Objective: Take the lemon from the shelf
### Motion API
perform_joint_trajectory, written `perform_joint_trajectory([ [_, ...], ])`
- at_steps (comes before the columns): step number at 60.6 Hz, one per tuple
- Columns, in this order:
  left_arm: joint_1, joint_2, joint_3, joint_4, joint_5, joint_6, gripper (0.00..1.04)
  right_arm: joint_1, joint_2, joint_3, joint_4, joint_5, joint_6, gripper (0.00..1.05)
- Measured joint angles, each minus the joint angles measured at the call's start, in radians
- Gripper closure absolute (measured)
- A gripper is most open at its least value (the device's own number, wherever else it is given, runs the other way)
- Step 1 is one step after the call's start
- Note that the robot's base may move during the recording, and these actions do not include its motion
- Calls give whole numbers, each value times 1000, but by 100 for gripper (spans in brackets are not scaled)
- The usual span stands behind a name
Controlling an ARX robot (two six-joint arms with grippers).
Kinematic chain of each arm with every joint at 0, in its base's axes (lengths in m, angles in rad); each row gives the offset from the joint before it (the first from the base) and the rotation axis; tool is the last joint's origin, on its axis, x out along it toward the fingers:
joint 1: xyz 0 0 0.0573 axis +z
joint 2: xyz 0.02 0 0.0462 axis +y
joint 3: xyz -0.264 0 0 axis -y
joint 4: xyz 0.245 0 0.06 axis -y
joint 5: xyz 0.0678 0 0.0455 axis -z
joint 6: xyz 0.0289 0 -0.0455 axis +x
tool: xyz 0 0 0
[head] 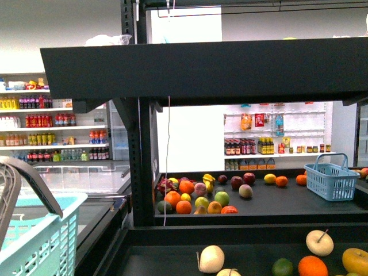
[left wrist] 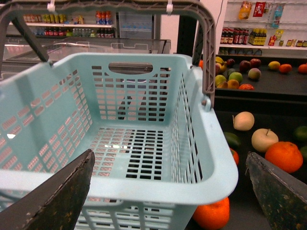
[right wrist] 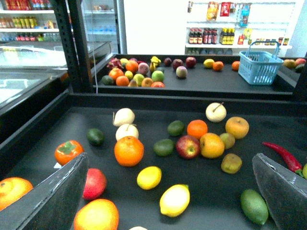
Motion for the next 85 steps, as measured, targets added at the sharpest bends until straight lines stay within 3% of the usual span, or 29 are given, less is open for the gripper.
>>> perform_joint_trajectory([
  [39, 0, 0, 0, -1, 5, 1, 8, 0, 0, 0, 0, 0, 0, 2],
  [46, 66, 163, 65, -44, 256, -225, 8, 0, 0, 0, 0, 0, 0, 2],
  [52, 101, 353, 176, 79, 348, -375, 8, 0, 0, 0, 0, 0, 0, 2],
  [64, 214, 754, 463, 268, 452, -655, 8, 0, 0, 0, 0, 0, 0, 2],
  [72, 291, 1027, 602, 301, 470, -913, 8, 0, 0, 0, 0, 0, 0, 2],
  [77, 306, 1187, 663, 312, 465, -1081, 8, 0, 0, 0, 0, 0, 0, 2],
  [85, 303, 1304, 717, 391, 452, -1196, 8, 0, 0, 0, 0, 0, 0, 2],
])
